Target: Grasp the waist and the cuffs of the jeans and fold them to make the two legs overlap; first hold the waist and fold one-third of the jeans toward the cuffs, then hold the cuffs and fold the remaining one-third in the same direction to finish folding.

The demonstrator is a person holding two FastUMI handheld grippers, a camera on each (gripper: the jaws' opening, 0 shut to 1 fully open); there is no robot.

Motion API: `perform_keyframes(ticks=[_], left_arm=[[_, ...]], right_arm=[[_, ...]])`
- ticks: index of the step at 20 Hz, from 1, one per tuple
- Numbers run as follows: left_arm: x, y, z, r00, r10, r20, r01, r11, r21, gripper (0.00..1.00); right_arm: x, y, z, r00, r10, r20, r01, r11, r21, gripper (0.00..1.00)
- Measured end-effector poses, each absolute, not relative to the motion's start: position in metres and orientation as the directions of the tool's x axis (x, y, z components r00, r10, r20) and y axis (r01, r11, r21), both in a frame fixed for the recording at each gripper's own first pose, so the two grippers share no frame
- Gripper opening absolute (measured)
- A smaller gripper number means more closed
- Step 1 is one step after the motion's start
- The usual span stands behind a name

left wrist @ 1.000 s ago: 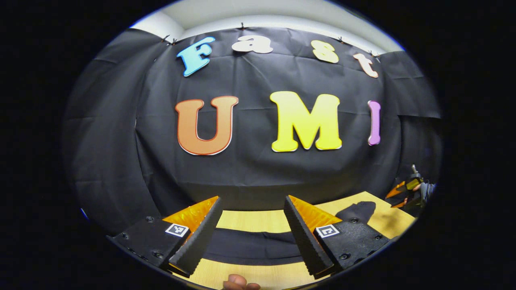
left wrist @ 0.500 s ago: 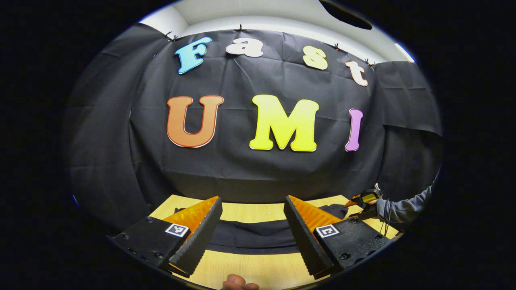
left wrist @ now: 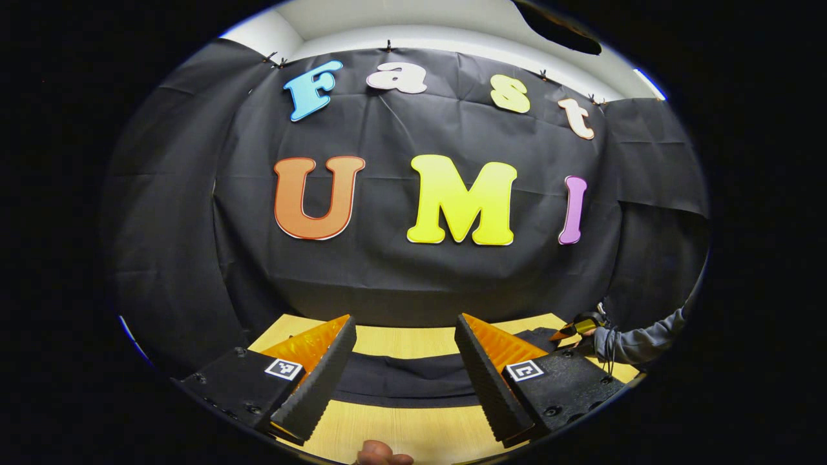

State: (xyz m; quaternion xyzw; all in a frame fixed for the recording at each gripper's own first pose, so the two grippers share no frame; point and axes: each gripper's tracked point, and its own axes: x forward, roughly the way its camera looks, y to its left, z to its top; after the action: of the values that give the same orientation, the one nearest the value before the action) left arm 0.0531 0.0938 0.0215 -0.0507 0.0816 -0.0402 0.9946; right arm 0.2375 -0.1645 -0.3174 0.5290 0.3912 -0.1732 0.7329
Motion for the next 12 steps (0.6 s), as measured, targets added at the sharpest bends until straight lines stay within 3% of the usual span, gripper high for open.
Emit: perform_keyframes(ticks=[3,5,7,8,11,12], left_arm=[[0.052,0.094,0.020,0.983,-0.084,-0.166,0.065,0.991,-0.116,0.99],[0.051,0.095,0.019,0.982,-0.080,-0.169,0.062,0.992,-0.110,0.98],[0.051,0.097,0.019,0.982,-0.078,-0.172,0.060,0.993,-0.105,0.99],[0.051,0.097,0.018,0.981,-0.078,-0.176,0.061,0.993,-0.104,0.99],[0.050,0.100,0.017,0.982,-0.068,-0.179,0.049,0.993,-0.105,0.99],[0.050,0.100,0.018,0.982,-0.064,-0.179,0.044,0.993,-0.109,0.98]], right_arm=[[0.233,-0.167,-0.322,0.618,0.159,-0.770,0.662,0.422,0.619,0.43],[0.236,-0.169,-0.324,0.631,0.155,-0.760,0.658,0.411,0.631,0.24],[0.234,-0.166,-0.322,0.635,0.140,-0.759,0.653,0.427,0.625,0.16],[0.233,-0.166,-0.320,0.634,0.136,-0.761,0.649,0.441,0.620,0.20],[0.236,-0.167,-0.309,0.652,0.092,-0.752,0.626,0.493,0.604,0.21],[0.237,-0.167,-0.302,0.663,0.075,-0.745,0.608,0.526,0.594,0.16]])
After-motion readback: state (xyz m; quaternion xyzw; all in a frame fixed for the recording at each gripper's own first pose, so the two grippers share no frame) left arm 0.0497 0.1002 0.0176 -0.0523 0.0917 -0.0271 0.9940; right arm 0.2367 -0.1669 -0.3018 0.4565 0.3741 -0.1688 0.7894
